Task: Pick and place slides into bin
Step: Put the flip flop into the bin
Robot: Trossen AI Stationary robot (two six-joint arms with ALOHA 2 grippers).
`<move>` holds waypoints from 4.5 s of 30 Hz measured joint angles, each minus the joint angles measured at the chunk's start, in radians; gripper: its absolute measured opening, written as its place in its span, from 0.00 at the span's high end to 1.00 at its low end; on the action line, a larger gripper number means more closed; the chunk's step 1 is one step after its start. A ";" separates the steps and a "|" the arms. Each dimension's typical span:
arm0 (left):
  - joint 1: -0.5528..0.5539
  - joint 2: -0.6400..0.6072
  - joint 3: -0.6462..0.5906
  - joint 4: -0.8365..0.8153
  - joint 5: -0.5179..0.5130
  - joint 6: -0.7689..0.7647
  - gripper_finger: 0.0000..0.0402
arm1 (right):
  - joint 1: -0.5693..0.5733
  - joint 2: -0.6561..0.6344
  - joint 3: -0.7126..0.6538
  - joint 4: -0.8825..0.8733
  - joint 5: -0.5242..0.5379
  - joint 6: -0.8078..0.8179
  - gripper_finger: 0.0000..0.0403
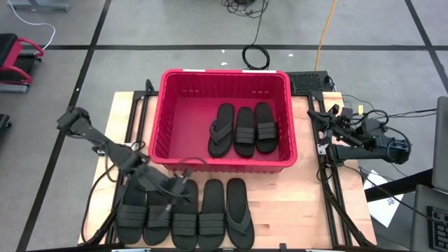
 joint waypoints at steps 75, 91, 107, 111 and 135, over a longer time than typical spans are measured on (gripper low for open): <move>0.150 0.595 0.428 0.153 -0.020 -0.151 0.92 | 0.000 0.000 0.000 0.043 -0.338 -0.079 1.00; 0.150 0.595 0.428 0.153 -0.020 -0.151 0.92 | 0.000 0.000 0.000 0.035 -0.339 -0.079 1.00; 0.154 0.593 0.426 0.207 -0.019 -0.265 0.92 | 0.000 0.000 0.000 0.035 -0.339 -0.078 1.00; 0.154 0.593 0.426 0.211 -0.019 -0.327 0.92 | 0.000 0.000 0.000 0.035 -0.340 -0.052 1.00; 0.168 0.596 0.426 -0.149 0.341 -0.345 0.88 | 0.000 0.000 0.000 0.024 -0.340 -0.052 1.00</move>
